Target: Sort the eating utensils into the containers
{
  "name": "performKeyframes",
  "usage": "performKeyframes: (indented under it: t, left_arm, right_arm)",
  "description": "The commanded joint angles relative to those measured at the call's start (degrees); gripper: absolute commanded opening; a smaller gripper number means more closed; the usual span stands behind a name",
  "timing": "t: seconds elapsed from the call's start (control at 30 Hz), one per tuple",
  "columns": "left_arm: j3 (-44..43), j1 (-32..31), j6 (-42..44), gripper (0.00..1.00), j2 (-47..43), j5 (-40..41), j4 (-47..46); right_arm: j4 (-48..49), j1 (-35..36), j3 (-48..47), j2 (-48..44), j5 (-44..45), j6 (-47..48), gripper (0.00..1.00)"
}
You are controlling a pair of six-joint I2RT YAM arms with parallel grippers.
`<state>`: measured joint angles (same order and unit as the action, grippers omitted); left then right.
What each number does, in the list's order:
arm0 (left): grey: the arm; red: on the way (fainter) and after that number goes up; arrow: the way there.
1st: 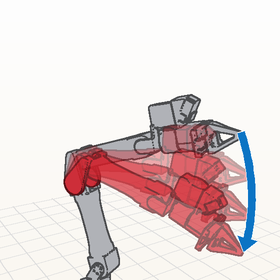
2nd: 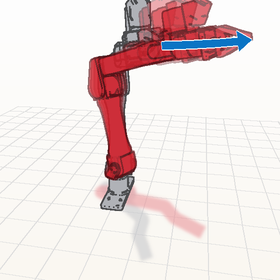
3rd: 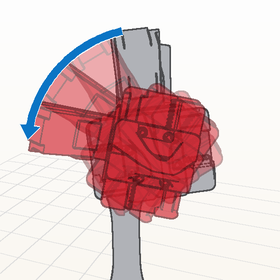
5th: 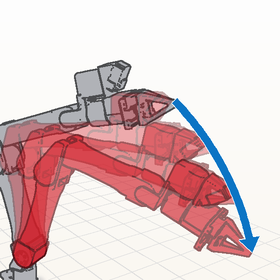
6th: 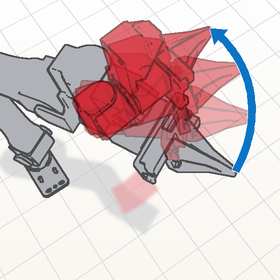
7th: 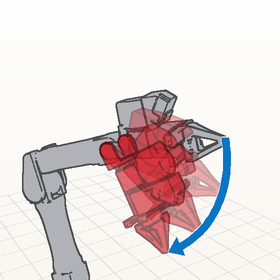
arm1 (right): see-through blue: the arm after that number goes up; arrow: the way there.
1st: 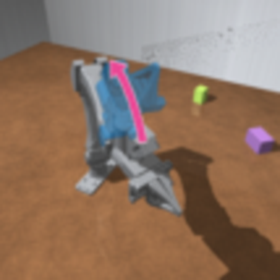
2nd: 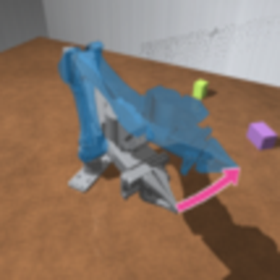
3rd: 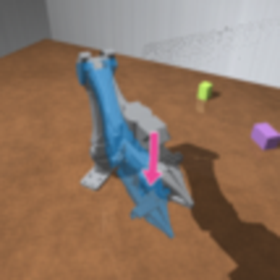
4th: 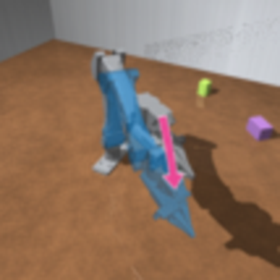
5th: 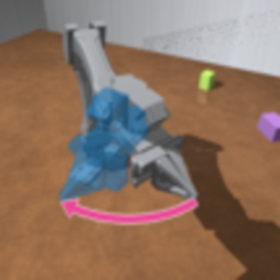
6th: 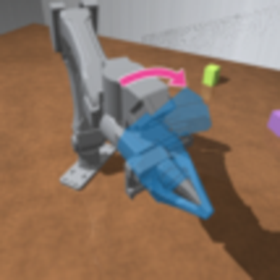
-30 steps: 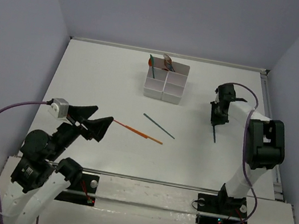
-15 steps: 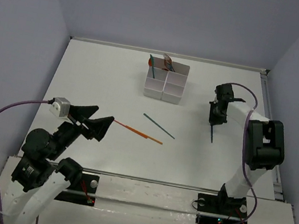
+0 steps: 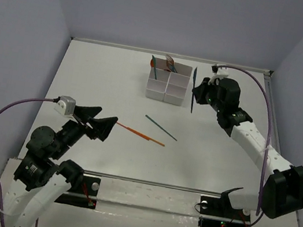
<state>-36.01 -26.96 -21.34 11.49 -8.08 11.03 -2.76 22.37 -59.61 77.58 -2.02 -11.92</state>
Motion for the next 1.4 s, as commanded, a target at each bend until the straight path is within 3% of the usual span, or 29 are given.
performKeyframes:
  t: [0.0, 0.2, 0.6, 0.97, 1.23, 1.37]
  left_arm:
    - [-0.38, 0.15, 0.69, 0.99, 1.70, 0.87, -1.89]
    - [-0.38, 3.66, 0.69, 0.99, 2.31, 1.75, -1.80]
    - [-0.11, 12.45, 1.39, 0.99, 5.21, -2.82, -2.85]
    - [-0.03, 13.60, 1.39, 0.99, 6.62, -3.26, -2.94]
    - [-0.11, 13.60, 1.39, 0.99, 6.62, -3.70, -3.03]
    - [0.06, 13.60, 1.48, 0.99, 6.36, -3.79, -3.12]
  right_arm:
    - [22.60, 5.22, -3.48, 4.67, -2.20, -1.17, 0.07]
    - [37.89, 11.89, -13.41, 18.54, 0.96, 10.40, 0.07]
    - [43.10, 12.96, -36.00, 42.55, 5.09, 19.56, 0.07]
    - [44.34, 12.96, -40.40, 50.83, 6.33, 23.52, 0.07]
    - [49.17, 12.96, -34.43, 50.74, 9.32, 23.26, 0.08]
    - [49.88, 12.96, -32.23, 48.63, 8.97, 22.21, 0.24]
